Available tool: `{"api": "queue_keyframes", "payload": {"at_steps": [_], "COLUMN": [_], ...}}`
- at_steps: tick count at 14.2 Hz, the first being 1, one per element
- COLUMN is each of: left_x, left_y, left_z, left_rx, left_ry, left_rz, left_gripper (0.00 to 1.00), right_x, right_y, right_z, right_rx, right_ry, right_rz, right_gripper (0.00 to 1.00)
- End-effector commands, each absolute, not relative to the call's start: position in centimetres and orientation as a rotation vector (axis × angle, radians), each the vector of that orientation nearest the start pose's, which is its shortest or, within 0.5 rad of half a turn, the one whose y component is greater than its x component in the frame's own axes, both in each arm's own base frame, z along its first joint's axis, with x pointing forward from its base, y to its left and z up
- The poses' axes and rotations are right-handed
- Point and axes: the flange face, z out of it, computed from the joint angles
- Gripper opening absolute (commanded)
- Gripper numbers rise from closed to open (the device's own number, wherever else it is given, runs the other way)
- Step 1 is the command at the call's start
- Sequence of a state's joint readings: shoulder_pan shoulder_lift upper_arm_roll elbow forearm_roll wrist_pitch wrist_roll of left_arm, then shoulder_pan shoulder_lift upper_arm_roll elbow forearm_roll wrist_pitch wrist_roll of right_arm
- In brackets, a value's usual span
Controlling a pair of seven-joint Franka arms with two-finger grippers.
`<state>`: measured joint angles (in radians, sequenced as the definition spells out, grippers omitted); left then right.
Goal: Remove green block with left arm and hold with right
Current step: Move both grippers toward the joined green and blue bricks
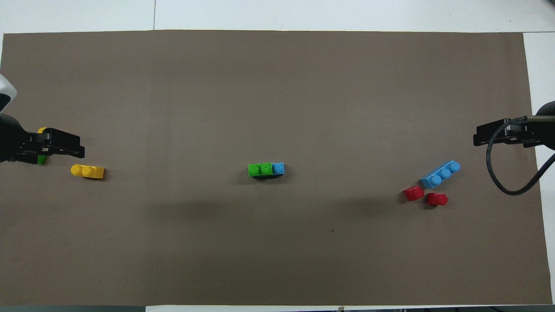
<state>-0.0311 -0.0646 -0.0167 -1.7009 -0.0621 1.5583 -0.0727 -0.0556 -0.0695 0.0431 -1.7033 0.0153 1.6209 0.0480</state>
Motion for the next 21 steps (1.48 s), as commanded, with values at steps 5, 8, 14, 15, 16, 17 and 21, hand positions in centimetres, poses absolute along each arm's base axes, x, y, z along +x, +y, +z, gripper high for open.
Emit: {"api": "queue_keyframes", "payload": {"at_steps": [5,8,14,15,16,17,21], "left_x": [52.9,52.5,52.7,52.8,52.9,53.1,52.4], "left_y": [-3.1,-2.9,-2.8,-3.0,-3.7,-4.4,-9.8], "left_z": [60.5,60.5,60.6,60.4,60.0,59.9,57.7], "left_rx": [-3.184,-3.183,-3.182,-3.179,-3.174,-3.164,-3.043], "left_ry": [-0.028,-0.030,-0.119,-0.190,-0.270,-0.414,-1.064], "left_rz": [0.112,0.131,0.089,0.074,0.050,-0.008,-0.092], "left_gripper": [1.00,1.00,1.00,1.00,1.00,1.00,1.00], "right_x": [53.5,53.4,54.2,54.9,55.3,55.5,55.9], "right_y": [0.4,4.2,13.0,13.5,14.9,16.2,19.5], "right_z": [60.5,59.0,54.2,52.8,51.4,49.9,45.5], "right_rx": [-3.129,-3.023,-2.375,-2.287,-2.238,-2.204,-2.092], "right_ry": [0.202,0.570,1.652,1.735,1.778,1.810,1.875], "right_rz": [0.030,0.066,0.308,0.378,0.434,0.478,0.582], "right_gripper": [1.00,1.00,1.00,1.00,1.00,1.00,1.00]}}
